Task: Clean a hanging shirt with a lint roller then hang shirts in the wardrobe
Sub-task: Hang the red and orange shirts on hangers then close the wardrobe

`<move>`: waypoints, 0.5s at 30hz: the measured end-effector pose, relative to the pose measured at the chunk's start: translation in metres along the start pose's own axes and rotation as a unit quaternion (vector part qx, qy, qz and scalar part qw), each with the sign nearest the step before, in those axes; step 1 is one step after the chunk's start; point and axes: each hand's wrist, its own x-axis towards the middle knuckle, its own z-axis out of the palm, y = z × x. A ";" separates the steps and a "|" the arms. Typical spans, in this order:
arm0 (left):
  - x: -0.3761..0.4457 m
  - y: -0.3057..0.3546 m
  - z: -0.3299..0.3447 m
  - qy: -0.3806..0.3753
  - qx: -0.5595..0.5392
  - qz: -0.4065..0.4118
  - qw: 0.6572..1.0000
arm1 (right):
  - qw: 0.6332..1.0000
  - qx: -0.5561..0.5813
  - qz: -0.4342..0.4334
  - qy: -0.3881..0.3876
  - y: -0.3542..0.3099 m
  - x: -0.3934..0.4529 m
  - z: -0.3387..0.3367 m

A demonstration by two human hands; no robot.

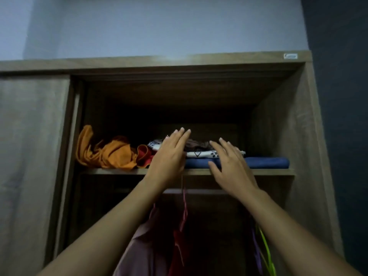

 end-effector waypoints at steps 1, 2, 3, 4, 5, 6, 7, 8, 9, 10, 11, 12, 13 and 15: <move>0.010 -0.004 0.003 -0.028 0.009 0.000 1.000 | 1.000 -0.013 -0.006 -0.007 0.002 0.008 0.003; 0.020 -0.009 0.007 -0.066 0.025 -0.004 0.998 | 1.000 -0.021 -0.011 -0.016 0.004 0.014 0.005; 0.028 -0.014 0.011 -0.112 0.044 -0.017 0.993 | 0.999 -0.025 -0.013 -0.029 0.005 0.020 0.006; 0.035 -0.018 0.016 -0.155 0.060 -0.039 0.985 | 0.999 -0.025 -0.017 -0.044 0.006 0.024 0.007; 0.039 -0.022 0.020 -0.184 0.069 -0.059 0.979 | 0.998 -0.026 -0.022 -0.056 0.006 0.028 0.009; 0.042 -0.025 0.024 -0.195 0.069 -0.068 0.976 | 0.997 -0.029 -0.029 -0.062 0.006 0.031 0.011; 0.043 -0.026 0.026 -0.189 0.066 -0.066 0.978 | 0.997 -0.036 -0.037 -0.064 0.004 0.034 0.013; 0.044 -0.027 0.027 -0.174 0.063 -0.058 0.981 | 0.996 -0.042 -0.042 -0.063 0.002 0.038 0.014; 0.043 -0.028 0.027 -0.152 0.060 -0.051 0.985 | 0.996 -0.049 -0.046 -0.065 0.000 0.041 0.015; 0.043 -0.029 0.027 -0.119 0.059 -0.046 0.990 | 0.995 -0.056 -0.050 -0.072 -0.003 0.045 0.015; 0.043 -0.031 0.026 -0.078 0.059 -0.040 0.994 | 0.993 -0.064 -0.053 -0.081 -0.004 0.049 0.014; 0.043 -0.035 0.026 -0.039 0.054 -0.033 0.997 | 0.992 -0.072 -0.053 -0.090 -0.002 0.055 0.012; 0.044 -0.039 0.026 -0.015 0.046 -0.030 0.998 | 0.991 -0.075 -0.047 -0.103 0.001 0.062 0.009; 0.047 -0.045 0.022 -0.022 0.028 -0.033 0.999 | 0.986 -0.069 -0.010 -0.150 0.014 0.078 -0.004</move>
